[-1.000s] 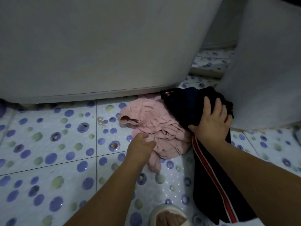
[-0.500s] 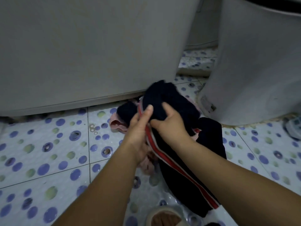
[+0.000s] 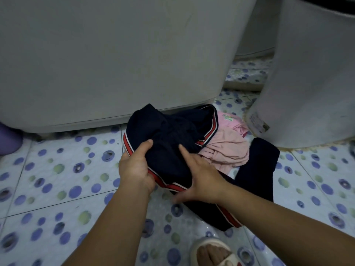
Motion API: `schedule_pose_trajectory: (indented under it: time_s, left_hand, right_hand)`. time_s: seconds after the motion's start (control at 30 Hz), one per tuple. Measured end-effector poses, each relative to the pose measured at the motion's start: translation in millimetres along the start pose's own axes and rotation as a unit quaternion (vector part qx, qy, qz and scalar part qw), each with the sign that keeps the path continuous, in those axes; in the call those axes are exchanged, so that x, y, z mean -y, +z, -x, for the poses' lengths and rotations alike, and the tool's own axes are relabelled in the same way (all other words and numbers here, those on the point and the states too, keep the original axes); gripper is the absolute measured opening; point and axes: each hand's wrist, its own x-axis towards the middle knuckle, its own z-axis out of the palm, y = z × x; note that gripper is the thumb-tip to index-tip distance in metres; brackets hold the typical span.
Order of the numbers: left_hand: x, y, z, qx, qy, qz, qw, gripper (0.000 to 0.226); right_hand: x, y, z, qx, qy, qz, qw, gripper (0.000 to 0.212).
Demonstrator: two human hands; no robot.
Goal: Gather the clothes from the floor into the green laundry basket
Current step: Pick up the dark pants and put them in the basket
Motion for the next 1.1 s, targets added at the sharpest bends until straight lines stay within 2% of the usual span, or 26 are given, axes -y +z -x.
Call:
schedule_pose_trajectory:
  time_s: [0.03, 0.1, 0.17, 0.23, 0.3, 0.33, 0.4, 0.47, 0.5, 0.63, 0.7, 0.83, 0.93, 1.0, 1.1]
  left_hand:
    - [-3.7, -0.2, -1.5, -0.004, 0.0, 0.011, 1.0, 0.042]
    - [-11.6, -2.0, -3.5, -0.01, 0.008, 0.044, 0.999, 0.04]
    - [-20.6, -6.0, -4.8, -0.032, 0.038, 0.077, 0.996, 0.039]
    - [-28.0, -13.9, -7.3, -0.078, 0.074, 0.099, 0.989, 0.04]
    - [-32.4, -24.0, -10.3, -0.137, 0.101, 0.099, 0.98, 0.041]
    - [-33.8, -28.7, -11.3, -0.161, 0.108, 0.096, 0.976, 0.044]
    - [-34.7, -38.6, -13.4, -0.19, 0.115, 0.106, 0.969, 0.047]
    - [-34.7, -49.6, -16.8, -0.222, 0.109, 0.119, 0.962, 0.048]
    - [-35.5, -56.1, -18.1, -0.236, 0.098, 0.122, 0.959, 0.05]
    - [-36.4, -75.0, -17.2, -0.254, 0.071, 0.112, 0.958, 0.047]
    - [-36.7, -78.3, -17.1, -0.252, 0.07, 0.103, 0.96, 0.048]
    - [-39.0, -83.3, -25.9, -0.243, 0.074, 0.105, 0.962, 0.045]
    - [-41.7, -86.9, -32.2, -0.243, 0.059, 0.096, 0.964, 0.038]
    - [-41.7, -86.6, -33.8, -0.237, 0.054, 0.091, 0.966, 0.041]
    - [-42.0, -91.7, -37.0, -0.226, 0.043, 0.087, 0.969, 0.045]
  right_hand:
    - [-4.3, 6.4, 2.2, 0.029, 0.008, 0.054, 0.998, 0.129]
    - [-18.4, 16.2, 3.8, 0.03, 0.054, 0.124, 0.99, 0.115]
    - [-35.7, 12.5, 1.3, 0.009, 0.119, 0.165, 0.979, 0.084]
    - [-42.1, -2.7, -1.5, 0.038, 0.174, 0.166, 0.97, 0.052]
    - [-37.2, -21.8, -6.7, 0.055, 0.197, 0.146, 0.968, 0.039]
    - [-30.3, -31.8, -10.6, 0.025, 0.192, 0.144, 0.971, 0.034]
    - [-13.9, -45.9, -21.7, -0.094, 0.139, 0.181, 0.969, 0.026]
    - [1.3, -46.3, -37.0, -0.196, 0.066, 0.219, 0.954, 0.029]
    - [8.6, -42.1, -45.7, -0.212, 0.036, 0.228, 0.95, 0.034]
    - [20.8, -14.7, -77.6, -0.129, -0.015, 0.307, 0.943, 0.067]
    - [18.4, -4.9, -89.3, -0.092, -0.004, 0.344, 0.934, 0.072]
    - [20.5, -2.1, -105.1, -0.087, 0.048, 0.415, 0.905, 0.068]
    - [25.3, -5.9, -114.8, -0.044, 0.086, 0.462, 0.882, 0.057]
    - [25.2, -6.9, -118.2, -0.02, 0.1, 0.458, 0.883, 0.045]
    - [21.9, -6.5, -115.5, -0.005, 0.106, 0.391, 0.914, 0.038]
